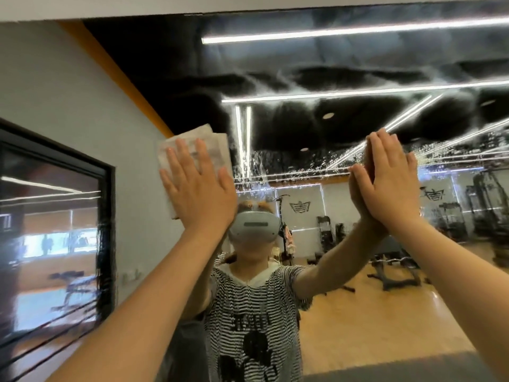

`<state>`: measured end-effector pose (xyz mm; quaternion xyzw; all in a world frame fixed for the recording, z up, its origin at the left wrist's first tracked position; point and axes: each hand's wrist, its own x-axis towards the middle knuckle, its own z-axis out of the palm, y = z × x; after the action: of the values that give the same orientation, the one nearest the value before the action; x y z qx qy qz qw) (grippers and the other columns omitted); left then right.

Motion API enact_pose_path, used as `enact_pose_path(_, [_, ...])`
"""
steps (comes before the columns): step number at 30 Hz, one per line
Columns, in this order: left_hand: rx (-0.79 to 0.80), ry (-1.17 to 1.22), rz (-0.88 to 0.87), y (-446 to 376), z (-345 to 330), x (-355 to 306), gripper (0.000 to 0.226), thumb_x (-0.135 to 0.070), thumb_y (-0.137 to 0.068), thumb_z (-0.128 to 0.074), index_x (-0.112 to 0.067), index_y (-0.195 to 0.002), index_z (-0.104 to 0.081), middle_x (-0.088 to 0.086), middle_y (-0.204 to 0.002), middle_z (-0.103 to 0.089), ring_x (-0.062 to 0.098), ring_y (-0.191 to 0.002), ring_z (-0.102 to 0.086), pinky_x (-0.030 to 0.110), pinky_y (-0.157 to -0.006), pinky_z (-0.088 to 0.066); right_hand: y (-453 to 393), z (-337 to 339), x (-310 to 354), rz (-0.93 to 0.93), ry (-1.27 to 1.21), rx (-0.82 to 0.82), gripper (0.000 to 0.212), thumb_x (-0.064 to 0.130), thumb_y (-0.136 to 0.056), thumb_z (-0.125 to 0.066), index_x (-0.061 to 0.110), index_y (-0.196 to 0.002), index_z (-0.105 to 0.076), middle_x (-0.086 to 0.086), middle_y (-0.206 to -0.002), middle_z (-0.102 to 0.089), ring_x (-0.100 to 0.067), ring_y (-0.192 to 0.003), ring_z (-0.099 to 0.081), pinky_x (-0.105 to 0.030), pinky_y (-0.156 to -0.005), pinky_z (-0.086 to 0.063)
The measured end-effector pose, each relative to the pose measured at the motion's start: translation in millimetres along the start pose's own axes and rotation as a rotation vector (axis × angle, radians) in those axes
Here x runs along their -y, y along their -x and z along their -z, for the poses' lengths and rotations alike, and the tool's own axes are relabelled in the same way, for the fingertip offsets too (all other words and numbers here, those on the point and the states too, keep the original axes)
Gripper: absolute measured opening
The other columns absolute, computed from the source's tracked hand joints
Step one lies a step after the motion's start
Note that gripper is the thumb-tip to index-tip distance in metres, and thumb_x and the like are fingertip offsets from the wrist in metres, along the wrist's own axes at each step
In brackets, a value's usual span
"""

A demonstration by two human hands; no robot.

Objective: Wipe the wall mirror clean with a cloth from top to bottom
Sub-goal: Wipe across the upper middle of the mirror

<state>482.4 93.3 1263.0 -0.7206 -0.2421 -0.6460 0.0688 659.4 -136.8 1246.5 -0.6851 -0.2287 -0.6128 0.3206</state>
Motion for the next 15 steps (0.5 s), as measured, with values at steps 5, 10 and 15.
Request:
enact_pose_path(5, [0.055, -0.012, -0.145, 5.3, -1.7, -12.8, 0.065, -0.04, -0.101, -0.02, -0.018, -0.154, 0.009, 0.013, -0.161, 0.016, 0.03, -0.148, 0.015, 0.044, -0.115, 0.014, 0.8, 1.9, -0.9, -0.004, -0.026, 0.002, 0.068, 0.052, -0.097, -0.027, 0.017, -0.154, -0.019, -0.003, -0.162, -0.015, -0.019, -0.149, -0.008, -0.043, -0.121, -0.002])
enact_pose_path(10, [0.083, -0.018, -0.308, -2.0, 7.8, 16.7, 0.07, -0.047, -0.093, -0.013, -0.019, -0.155, 0.003, 0.012, -0.162, 0.011, 0.026, -0.149, 0.012, 0.038, -0.114, 0.014, 1.2, 3.7, -0.1, -0.007, -0.027, 0.02, 0.068, 0.052, -0.096, -0.024, 0.016, -0.154, -0.018, -0.003, -0.162, -0.013, -0.019, -0.15, -0.006, -0.043, -0.121, -0.002])
enact_pose_path(15, [0.034, -0.026, -0.21, -10.7, 11.9, 51.2, 0.068, -0.047, -0.096, -0.018, -0.019, -0.156, -0.003, 0.013, -0.162, 0.005, 0.028, -0.149, 0.007, 0.042, -0.118, 0.006, 0.8, 2.8, -0.4, -0.005, -0.028, 0.012, 0.072, 0.055, -0.093, -0.019, 0.016, -0.154, -0.02, -0.004, -0.162, -0.013, -0.02, -0.15, -0.007, -0.043, -0.12, -0.003])
